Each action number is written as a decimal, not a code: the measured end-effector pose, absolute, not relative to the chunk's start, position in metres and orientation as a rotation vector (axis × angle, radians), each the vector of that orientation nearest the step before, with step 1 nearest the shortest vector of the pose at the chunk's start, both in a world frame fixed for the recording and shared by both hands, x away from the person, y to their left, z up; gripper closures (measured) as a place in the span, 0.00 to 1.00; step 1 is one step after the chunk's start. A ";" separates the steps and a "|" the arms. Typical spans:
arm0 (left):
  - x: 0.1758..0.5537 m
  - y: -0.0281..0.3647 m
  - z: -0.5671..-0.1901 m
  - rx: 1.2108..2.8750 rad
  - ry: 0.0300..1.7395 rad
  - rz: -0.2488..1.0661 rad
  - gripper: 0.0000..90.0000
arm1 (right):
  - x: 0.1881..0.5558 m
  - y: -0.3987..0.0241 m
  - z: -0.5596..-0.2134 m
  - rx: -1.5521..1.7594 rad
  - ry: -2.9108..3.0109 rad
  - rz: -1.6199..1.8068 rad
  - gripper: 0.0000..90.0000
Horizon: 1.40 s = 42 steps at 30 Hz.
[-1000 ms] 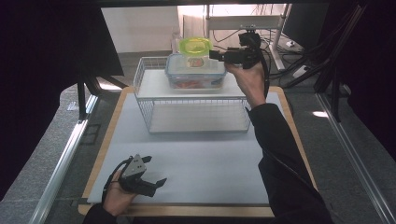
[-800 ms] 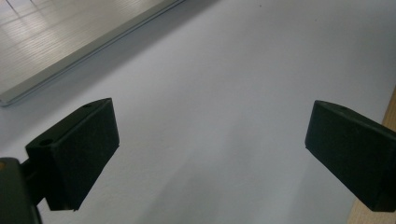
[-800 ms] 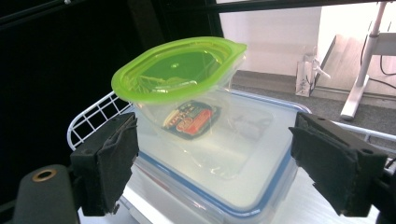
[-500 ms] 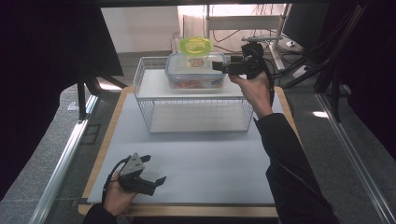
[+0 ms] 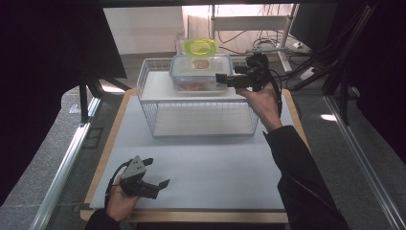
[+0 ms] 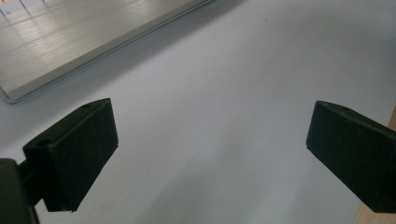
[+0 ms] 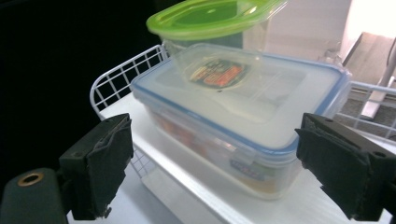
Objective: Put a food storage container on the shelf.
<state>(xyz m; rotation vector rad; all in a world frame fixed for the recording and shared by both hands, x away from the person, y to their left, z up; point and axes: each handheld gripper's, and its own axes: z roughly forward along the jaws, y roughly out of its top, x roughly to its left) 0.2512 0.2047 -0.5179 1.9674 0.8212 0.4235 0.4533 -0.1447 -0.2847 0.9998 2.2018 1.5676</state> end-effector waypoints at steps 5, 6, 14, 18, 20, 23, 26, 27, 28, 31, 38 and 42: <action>0.251 0.205 -0.518 1.966 0.815 0.427 0.02 | 0.446 -0.142 -0.288 0.973 2.219 1.554 0.10; 0.251 0.205 -0.518 1.966 0.814 0.428 0.02 | 0.444 -0.142 -0.288 0.971 2.222 1.556 0.10; 0.251 0.205 -0.518 1.967 0.805 0.431 0.02 | 0.432 -0.143 -0.291 0.930 2.234 1.546 0.07; 0.250 0.204 -0.518 1.975 0.799 0.430 0.02 | 0.426 -0.142 -0.293 0.910 2.239 1.533 0.06; 0.250 0.203 -0.518 1.978 0.797 0.430 0.02 | 0.423 -0.142 -0.293 0.902 2.241 1.521 0.06; 0.250 0.203 -0.518 1.984 0.795 0.436 0.02 | 0.418 -0.141 -0.296 0.884 2.246 1.494 0.05; 0.250 0.202 -0.518 1.985 0.793 0.435 0.02 | 0.413 -0.139 -0.299 0.864 2.258 1.460 0.04; 0.250 0.202 -0.518 1.986 0.793 0.435 0.02 | 0.412 -0.139 -0.301 0.862 2.261 1.456 0.04; 0.250 0.202 -0.518 1.987 0.793 0.436 0.02 | 0.410 -0.139 -0.302 0.860 2.263 1.459 0.03; 0.250 0.202 -0.519 1.988 0.791 0.436 0.02 | 0.407 -0.141 -0.305 0.850 2.268 1.464 0.03; 0.250 0.201 -0.519 1.998 0.782 0.433 0.02 | 0.399 -0.144 -0.314 0.841 2.270 1.454 0.03; 0.250 0.200 -0.519 2.004 0.778 0.435 0.02 | 0.396 -0.147 -0.319 0.837 2.272 1.456 0.03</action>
